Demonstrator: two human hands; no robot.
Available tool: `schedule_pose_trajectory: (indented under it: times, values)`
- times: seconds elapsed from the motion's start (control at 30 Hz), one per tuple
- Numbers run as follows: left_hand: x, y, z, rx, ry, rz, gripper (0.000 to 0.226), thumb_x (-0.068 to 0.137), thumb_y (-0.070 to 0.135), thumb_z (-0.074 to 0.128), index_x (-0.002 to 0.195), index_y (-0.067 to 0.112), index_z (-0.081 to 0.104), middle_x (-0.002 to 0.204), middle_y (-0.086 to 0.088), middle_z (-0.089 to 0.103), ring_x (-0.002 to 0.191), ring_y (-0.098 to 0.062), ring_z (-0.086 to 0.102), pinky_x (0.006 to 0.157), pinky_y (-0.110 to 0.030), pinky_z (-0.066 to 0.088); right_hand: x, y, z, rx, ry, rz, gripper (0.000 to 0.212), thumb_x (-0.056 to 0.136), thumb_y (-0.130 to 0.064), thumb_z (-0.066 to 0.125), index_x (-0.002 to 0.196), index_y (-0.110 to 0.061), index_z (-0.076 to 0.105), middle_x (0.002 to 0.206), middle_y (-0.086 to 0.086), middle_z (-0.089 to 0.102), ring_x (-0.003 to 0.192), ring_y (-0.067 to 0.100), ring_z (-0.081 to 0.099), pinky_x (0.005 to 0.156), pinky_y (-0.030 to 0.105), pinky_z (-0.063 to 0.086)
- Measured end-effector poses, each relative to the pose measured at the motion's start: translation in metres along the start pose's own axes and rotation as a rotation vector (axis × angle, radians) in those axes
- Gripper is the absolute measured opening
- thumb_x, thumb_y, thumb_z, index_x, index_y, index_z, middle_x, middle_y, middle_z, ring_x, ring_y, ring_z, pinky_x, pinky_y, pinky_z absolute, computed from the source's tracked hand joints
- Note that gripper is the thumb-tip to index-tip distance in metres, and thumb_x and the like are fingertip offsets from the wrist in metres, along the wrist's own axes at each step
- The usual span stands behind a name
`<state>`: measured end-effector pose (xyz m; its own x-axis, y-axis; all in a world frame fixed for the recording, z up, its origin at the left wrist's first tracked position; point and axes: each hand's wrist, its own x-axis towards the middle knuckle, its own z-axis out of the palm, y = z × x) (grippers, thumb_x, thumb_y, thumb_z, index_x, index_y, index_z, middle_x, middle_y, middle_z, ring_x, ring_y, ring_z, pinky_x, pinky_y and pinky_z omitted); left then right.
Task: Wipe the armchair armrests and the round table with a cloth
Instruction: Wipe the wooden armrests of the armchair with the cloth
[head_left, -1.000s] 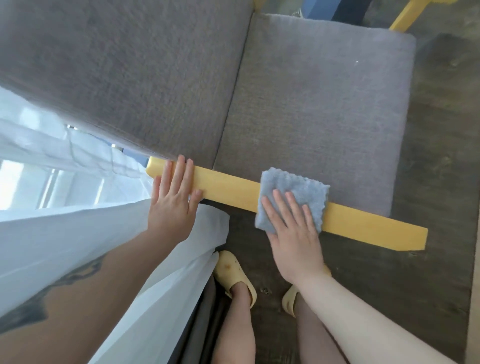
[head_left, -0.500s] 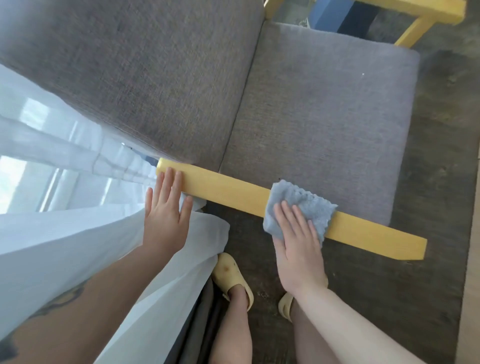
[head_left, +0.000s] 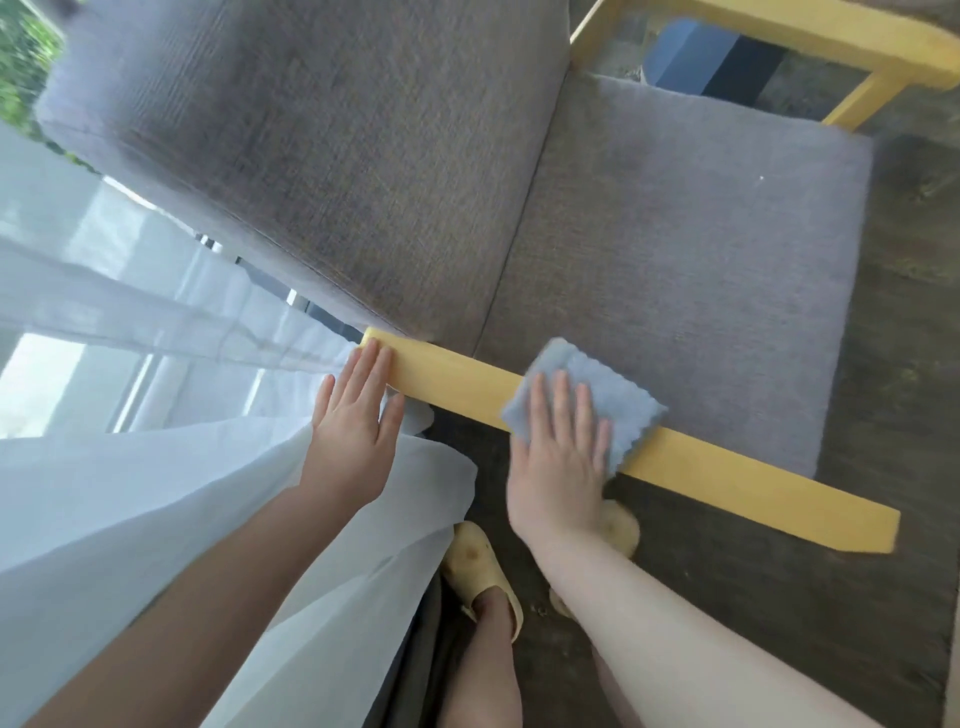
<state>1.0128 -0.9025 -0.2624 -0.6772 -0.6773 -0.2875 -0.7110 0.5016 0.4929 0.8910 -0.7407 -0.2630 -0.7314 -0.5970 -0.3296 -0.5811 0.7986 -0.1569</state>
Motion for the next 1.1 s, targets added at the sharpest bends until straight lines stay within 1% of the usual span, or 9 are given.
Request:
schedule_pose_trajectory:
  times: [0.1,0.2,0.3,0.4,0.5,0.6,0.73,0.87,1.1]
  values:
    - [0.001,-0.005,-0.001,-0.020,0.002,0.011,0.056,0.099,0.044,0.020,0.152,0.026,0.017,0.158,0.013,0.009,0.146,-0.004,0.002,0.120,-0.030,0.001,0.017,-0.029,0.004,-0.064,-0.030,-0.280,0.061,0.101,-0.035,0.023,0.154,-0.023,-0.004,0.161,0.001,-0.007,0.147,0.025,-0.011,0.119,0.048,-0.001]
    - [0.002,-0.009,-0.007,-0.015,0.028,-0.029,0.053,0.102,0.041,0.024,0.152,0.025,0.016,0.158,0.013,0.008,0.146,-0.004,0.002,0.119,-0.028,0.000,0.011,0.012,0.004,-0.182,-0.026,-0.506,0.060,0.099,-0.033,0.020,0.155,-0.021,0.002,0.162,0.001,0.001,0.148,0.023,-0.003,0.119,0.049,0.010]
    - [0.002,-0.012,-0.013,0.010,-0.010,-0.061,0.053,0.101,0.040,0.024,0.152,0.026,0.015,0.158,0.012,0.007,0.146,-0.004,-0.001,0.119,-0.030,-0.001,0.004,0.039,0.003,-0.163,0.008,-0.386,0.060,0.097,-0.034,0.021,0.155,-0.021,0.008,0.161,0.001,0.007,0.148,0.023,0.003,0.118,0.050,0.014]
    - [0.003,-0.015,-0.014,0.020,-0.039,-0.031,0.053,0.102,0.044,0.021,0.152,0.027,0.016,0.158,0.014,0.007,0.146,-0.004,-0.002,0.120,-0.031,0.000,0.016,-0.009,0.006,-0.076,0.037,-0.202,0.061,0.099,-0.036,0.022,0.155,-0.021,0.003,0.161,0.003,0.001,0.148,0.025,-0.004,0.119,0.050,0.005]
    - [0.006,-0.013,-0.009,0.023,-0.028,0.030,0.058,0.098,0.047,0.020,0.151,0.024,0.019,0.158,0.013,0.008,0.146,-0.005,0.000,0.119,-0.029,0.003,0.028,-0.053,0.011,-0.086,-0.034,-0.460,0.064,0.100,-0.033,0.034,0.155,-0.022,0.002,0.162,0.001,-0.002,0.148,0.024,-0.007,0.119,0.049,0.003]
    - [0.009,-0.012,-0.001,-0.008,-0.018,0.096,0.061,0.096,0.047,0.020,0.151,0.021,0.017,0.158,0.010,0.010,0.145,-0.002,0.000,0.118,-0.026,0.005,0.029,-0.016,0.005,-0.182,-0.025,-0.623,0.062,0.098,-0.032,0.034,0.154,-0.022,0.011,0.162,-0.002,0.007,0.148,0.020,0.002,0.118,0.046,0.010]
    - [0.015,-0.017,0.004,-0.064,0.018,0.105,0.060,0.098,0.046,0.023,0.151,0.019,0.019,0.159,0.007,0.013,0.146,-0.006,0.003,0.119,-0.026,0.007,0.020,0.023,-0.001,-0.207,0.003,-0.532,0.061,0.096,-0.034,0.027,0.154,-0.022,0.013,0.161,0.000,0.012,0.148,0.021,0.004,0.118,0.047,0.012]
    - [0.016,-0.020,0.008,-0.101,0.017,0.138,0.058,0.100,0.039,0.023,0.151,0.013,0.019,0.159,0.002,0.013,0.147,-0.009,0.002,0.119,-0.022,0.003,0.025,-0.061,0.012,-0.024,0.005,-0.334,0.060,0.102,-0.034,0.031,0.155,-0.022,0.005,0.162,0.002,0.001,0.148,0.025,-0.006,0.119,0.050,0.004]
    - [0.017,-0.026,-0.009,-0.258,0.035,0.166,0.050,0.099,0.028,0.035,0.145,0.008,0.036,0.154,0.003,0.026,0.141,0.008,0.012,0.114,-0.013,0.011,0.020,-0.002,0.003,-0.206,-0.013,-0.580,0.061,0.098,-0.030,0.036,0.154,-0.025,0.013,0.161,-0.004,0.010,0.148,0.020,0.005,0.118,0.045,0.010]
